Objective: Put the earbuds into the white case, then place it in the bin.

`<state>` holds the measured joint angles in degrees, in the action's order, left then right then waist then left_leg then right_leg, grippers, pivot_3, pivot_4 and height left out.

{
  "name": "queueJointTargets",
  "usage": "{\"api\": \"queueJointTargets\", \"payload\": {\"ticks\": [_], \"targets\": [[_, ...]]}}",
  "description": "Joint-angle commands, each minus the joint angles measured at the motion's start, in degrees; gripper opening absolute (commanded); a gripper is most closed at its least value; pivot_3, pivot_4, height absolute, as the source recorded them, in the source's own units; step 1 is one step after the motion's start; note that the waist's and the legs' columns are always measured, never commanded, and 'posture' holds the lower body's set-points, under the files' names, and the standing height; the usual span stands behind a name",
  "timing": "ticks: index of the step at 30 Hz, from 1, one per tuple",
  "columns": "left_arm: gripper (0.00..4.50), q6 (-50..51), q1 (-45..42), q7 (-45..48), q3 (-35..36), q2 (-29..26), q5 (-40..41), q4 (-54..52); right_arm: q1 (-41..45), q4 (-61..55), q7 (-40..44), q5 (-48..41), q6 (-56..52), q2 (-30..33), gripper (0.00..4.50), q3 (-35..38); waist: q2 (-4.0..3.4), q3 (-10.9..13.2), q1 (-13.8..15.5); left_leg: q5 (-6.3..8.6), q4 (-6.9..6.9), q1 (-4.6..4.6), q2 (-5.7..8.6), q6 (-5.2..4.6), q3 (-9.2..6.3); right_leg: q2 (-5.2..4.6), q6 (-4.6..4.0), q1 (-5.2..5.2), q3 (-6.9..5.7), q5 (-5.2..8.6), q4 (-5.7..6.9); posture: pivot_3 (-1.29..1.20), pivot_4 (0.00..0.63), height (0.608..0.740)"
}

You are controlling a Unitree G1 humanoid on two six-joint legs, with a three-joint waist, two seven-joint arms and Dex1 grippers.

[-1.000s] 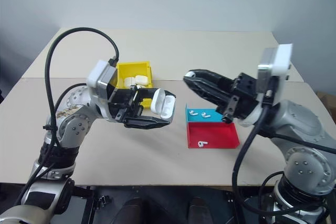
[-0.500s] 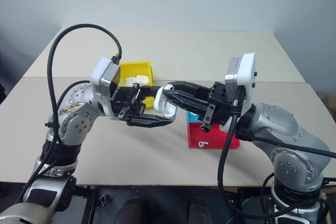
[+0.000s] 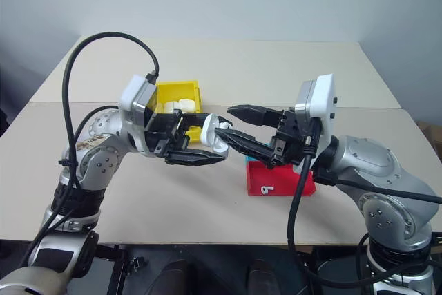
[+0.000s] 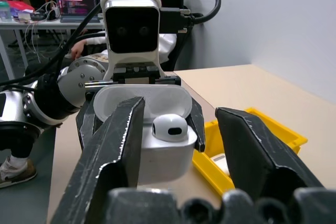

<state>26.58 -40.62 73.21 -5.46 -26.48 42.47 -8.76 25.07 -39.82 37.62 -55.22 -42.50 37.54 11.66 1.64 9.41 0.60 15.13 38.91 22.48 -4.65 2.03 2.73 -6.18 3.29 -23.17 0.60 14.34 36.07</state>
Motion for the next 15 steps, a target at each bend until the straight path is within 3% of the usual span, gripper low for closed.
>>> {"api": "queueJointTargets", "payload": {"ticks": [1,5,8,12,15], "targets": [[2.83,-0.4,-1.4,-0.1,1.3,0.1,0.2,-0.5,0.9,-0.1,0.4,-3.0,2.0,1.1,2.5,3.3,0.0,0.0,0.0,0.0,0.0,0.0,0.0,0.0,0.0,0.0,0.0,0.0,0.0,0.0,0.0,0.0,0.15,0.74],[2.83,-0.5,-1.2,0.4,1.7,-0.9,-0.2,-0.1,3.7,4.5,2.0,-6.8,1.9,4.4,2.5,8.3,0.0,0.0,0.0,0.0,0.01,0.0,0.0,0.0,0.0,0.0,0.0,0.0,0.0,0.0,0.01,0.0,0.15,0.74],[2.83,-0.2,-1.1,1.1,2.3,-2.0,0.1,0.0,5.1,11.1,9.9,-1.0,3.7,11.2,2.5,7.5,-0.01,0.0,0.0,0.0,0.0,0.0,0.0,0.0,0.0,0.0,0.0,0.01,0.0,0.0,-0.02,0.0,0.15,0.74],[2.83,-0.2,-1.0,2.1,2.7,-2.9,0.4,-0.1,9.8,24.9,24.4,15.6,11.7,20.9,2.5,-5.2,-0.06,0.0,-0.1,0.02,0.03,0.0,-0.01,-0.03,0.04,0.01,0.0,0.0,0.03,0.0,-0.03,0.0,0.15,0.74],[2.83,-1.0,-1.1,2.2,2.7,-2.8,-0.5,0.6,18.0,36.9,31.6,29.9,19.5,21.4,2.5,-18.3,-0.06,0.0,-0.9,0.02,0.04,-0.08,-0.01,-0.04,0.13,0.01,0.01,0.0,0.1,0.0,0.0,0.0,0.15,0.74]]}}
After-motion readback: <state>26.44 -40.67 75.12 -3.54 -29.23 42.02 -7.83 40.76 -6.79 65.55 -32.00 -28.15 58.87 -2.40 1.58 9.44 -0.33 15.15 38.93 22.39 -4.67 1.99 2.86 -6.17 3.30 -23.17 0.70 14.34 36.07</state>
